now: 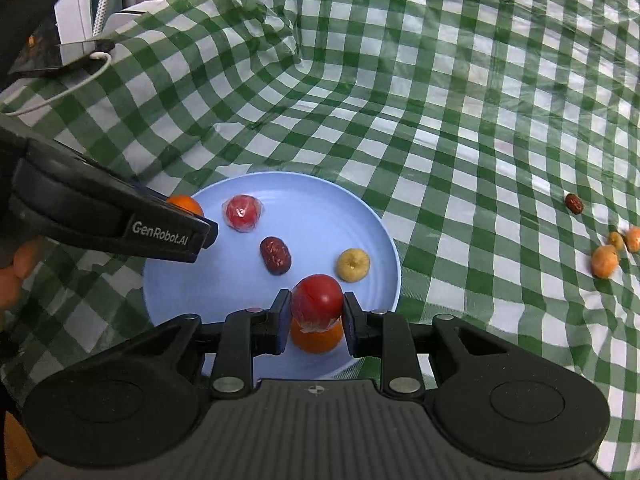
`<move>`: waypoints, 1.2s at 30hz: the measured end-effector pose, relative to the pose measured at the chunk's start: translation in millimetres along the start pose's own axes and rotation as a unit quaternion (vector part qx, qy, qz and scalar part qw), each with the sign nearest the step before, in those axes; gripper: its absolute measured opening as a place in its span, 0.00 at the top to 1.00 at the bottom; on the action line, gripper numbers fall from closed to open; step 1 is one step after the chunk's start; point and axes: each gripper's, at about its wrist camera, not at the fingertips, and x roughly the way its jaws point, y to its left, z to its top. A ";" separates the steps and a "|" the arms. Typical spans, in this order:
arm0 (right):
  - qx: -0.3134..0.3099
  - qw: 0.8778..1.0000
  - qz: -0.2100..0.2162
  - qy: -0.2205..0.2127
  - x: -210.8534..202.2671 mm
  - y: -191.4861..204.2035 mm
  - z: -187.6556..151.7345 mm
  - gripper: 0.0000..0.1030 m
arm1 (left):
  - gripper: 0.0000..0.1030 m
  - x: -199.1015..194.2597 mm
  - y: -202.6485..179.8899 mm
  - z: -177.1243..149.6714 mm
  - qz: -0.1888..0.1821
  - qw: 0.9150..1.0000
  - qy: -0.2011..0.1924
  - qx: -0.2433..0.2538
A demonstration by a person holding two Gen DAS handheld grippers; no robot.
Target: Organize fruits
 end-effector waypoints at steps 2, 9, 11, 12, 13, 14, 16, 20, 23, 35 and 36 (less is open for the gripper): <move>-0.002 1.000 0.001 -0.002 3.3 -1.6 2.7 0.56 | 0.08 -4.7 2.3 2.3 -0.004 1.000 -0.015 -0.002; -0.004 1.000 -0.019 -0.001 -23.7 -5.5 0.9 0.12 | 0.00 -38.6 4.7 -6.0 -0.017 0.999 -0.037 -0.002; 0.001 1.000 -0.017 0.014 -37.1 -3.3 -8.4 0.08 | 0.00 -49.9 4.1 -16.9 -0.013 0.999 -0.031 -0.003; 0.005 1.000 -0.012 0.024 -44.1 -0.9 -14.3 0.08 | 0.00 -55.2 3.6 -22.7 -0.013 1.000 -0.028 -0.004; 0.008 0.999 -0.008 0.032 -50.8 2.1 -20.3 0.07 | 0.00 -60.8 3.0 -29.2 -0.011 1.000 -0.024 -0.005; 0.008 0.999 -0.003 0.041 -58.8 6.1 -27.1 0.05 | 0.00 -67.3 2.6 -37.1 -0.008 1.000 -0.020 -0.009; 0.007 0.999 0.000 0.048 -71.9 14.6 -37.7 0.02 | 0.00 -78.4 2.6 -50.4 -0.005 1.000 -0.015 -0.013; 0.001 0.999 0.002 0.040 -96.3 29.8 -49.9 0.01 | 0.00 -100.4 3.4 -71.4 0.005 1.000 -0.016 -0.020; -0.015 1.000 -0.006 0.016 -110.7 38.1 -49.2 0.01 | 0.00 -113.6 3.3 -80.7 0.014 0.999 -0.023 -0.024; 0.007 1.000 -0.018 -0.023 -148.0 39.5 -59.3 0.01 | 0.00 -152.0 -7.8 -96.3 0.022 0.998 -0.061 -0.027; 0.010 0.999 -0.019 -0.025 -149.9 39.0 -59.8 0.01 | 0.00 -154.0 -9.3 -96.5 0.022 0.997 -0.063 -0.025</move>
